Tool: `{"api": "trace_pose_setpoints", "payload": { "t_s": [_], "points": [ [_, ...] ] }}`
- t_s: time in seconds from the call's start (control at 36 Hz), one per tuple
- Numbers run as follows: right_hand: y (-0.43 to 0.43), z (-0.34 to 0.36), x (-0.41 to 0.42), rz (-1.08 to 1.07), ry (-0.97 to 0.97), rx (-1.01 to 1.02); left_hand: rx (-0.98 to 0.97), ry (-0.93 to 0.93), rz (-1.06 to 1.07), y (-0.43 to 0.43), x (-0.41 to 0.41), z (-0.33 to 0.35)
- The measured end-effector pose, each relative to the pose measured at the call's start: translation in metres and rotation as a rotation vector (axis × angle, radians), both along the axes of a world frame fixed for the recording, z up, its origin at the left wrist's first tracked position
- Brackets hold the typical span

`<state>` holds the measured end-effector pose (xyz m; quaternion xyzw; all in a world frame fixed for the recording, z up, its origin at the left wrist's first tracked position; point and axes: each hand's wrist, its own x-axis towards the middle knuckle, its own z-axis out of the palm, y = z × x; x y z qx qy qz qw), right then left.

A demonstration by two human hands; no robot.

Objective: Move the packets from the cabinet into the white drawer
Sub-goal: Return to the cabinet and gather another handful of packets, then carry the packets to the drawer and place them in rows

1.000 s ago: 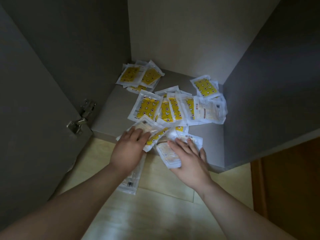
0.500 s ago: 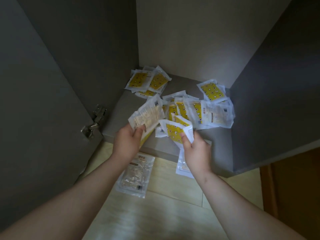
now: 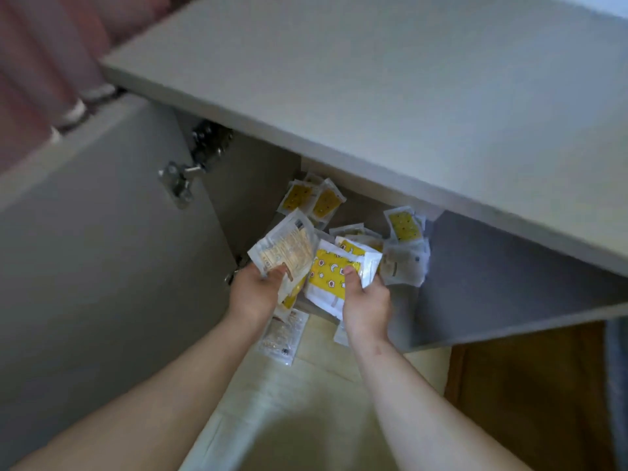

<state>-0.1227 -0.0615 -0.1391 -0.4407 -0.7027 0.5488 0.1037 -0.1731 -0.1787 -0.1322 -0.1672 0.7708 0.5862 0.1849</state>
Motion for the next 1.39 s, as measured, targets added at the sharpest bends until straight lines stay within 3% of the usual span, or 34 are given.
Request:
{"api": "trace_pose_setpoints", "payload": {
  "t_s": [0.31,0.44,0.64,1.0,1.39],
  "points": [
    [-0.052,0.216,0.046,0.201,-0.05,-0.058,-0.181,-0.069,0.045,-0.052,0.062,0.213],
    [-0.088,0.291,0.061,0.358,-0.021,-0.086,-0.264,-0.047,0.189,-0.081,0.097,0.295],
    [-0.15,0.369,0.076,0.576,0.016,-0.125,-0.196,0.04,0.484,-0.137,0.143,0.384],
    [-0.32,0.464,0.177,1.084,0.141,-0.213,-0.274,0.119,0.816,-0.298,0.292,0.473],
    [-0.556,0.513,0.416,1.607,0.127,-0.383,-0.397,0.097,1.399,-0.484,0.562,0.53]
  ]
}}
